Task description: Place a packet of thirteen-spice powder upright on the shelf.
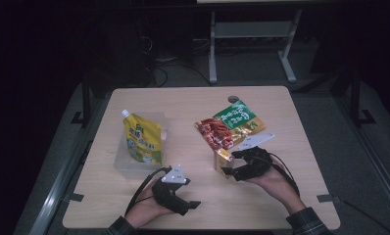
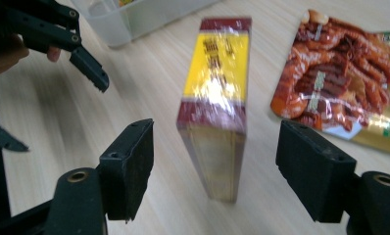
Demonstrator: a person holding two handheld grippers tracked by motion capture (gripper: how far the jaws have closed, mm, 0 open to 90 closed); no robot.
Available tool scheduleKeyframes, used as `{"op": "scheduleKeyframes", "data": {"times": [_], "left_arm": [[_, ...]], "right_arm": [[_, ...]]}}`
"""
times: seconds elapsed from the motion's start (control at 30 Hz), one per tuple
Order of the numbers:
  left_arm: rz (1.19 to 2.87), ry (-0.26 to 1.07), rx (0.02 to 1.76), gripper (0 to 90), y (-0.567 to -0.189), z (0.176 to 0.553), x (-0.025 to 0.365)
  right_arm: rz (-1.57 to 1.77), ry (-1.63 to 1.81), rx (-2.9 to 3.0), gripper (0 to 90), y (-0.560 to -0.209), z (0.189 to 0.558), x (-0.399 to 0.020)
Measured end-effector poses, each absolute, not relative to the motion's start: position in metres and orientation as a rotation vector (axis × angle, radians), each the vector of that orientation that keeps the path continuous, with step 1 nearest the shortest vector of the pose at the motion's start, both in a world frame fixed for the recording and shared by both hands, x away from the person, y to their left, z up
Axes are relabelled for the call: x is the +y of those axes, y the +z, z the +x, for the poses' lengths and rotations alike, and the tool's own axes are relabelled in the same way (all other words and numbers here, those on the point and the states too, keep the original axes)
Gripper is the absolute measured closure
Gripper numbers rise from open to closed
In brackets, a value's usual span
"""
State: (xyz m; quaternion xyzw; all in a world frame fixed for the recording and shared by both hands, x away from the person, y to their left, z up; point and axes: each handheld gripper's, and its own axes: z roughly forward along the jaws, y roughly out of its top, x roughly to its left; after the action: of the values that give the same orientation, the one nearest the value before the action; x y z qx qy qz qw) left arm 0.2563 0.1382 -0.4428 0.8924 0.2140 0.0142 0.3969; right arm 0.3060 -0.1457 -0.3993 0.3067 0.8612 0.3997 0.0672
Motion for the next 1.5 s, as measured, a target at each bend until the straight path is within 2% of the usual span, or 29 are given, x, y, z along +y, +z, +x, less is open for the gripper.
{"op": "scheduleKeyframes", "data": {"times": [0.17,0.3,0.7,1.23,1.5], "left_arm": [[2.257,0.037,0.545,16.6,-0.443,0.256,0.139],[2.268,0.036,0.531,16.6,-0.443,0.256,0.138],[2.275,0.035,0.52,16.6,-0.444,0.254,0.136],[2.265,0.032,0.504,16.5,-0.443,0.248,0.13],[2.277,0.051,0.444,16.5,-0.44,0.239,0.135]], "right_arm": [[0.904,1.204,2.589,31.5,-0.397,0.312,-0.138],[0.896,1.184,2.593,37.1,-0.398,0.315,-0.133],[0.851,1.153,2.579,64.8,-0.397,0.316,-0.132],[0.767,1.185,2.613,66.5,-0.392,0.316,-0.133],[0.674,1.216,2.634,66.5,-0.382,0.32,-0.126]]}}
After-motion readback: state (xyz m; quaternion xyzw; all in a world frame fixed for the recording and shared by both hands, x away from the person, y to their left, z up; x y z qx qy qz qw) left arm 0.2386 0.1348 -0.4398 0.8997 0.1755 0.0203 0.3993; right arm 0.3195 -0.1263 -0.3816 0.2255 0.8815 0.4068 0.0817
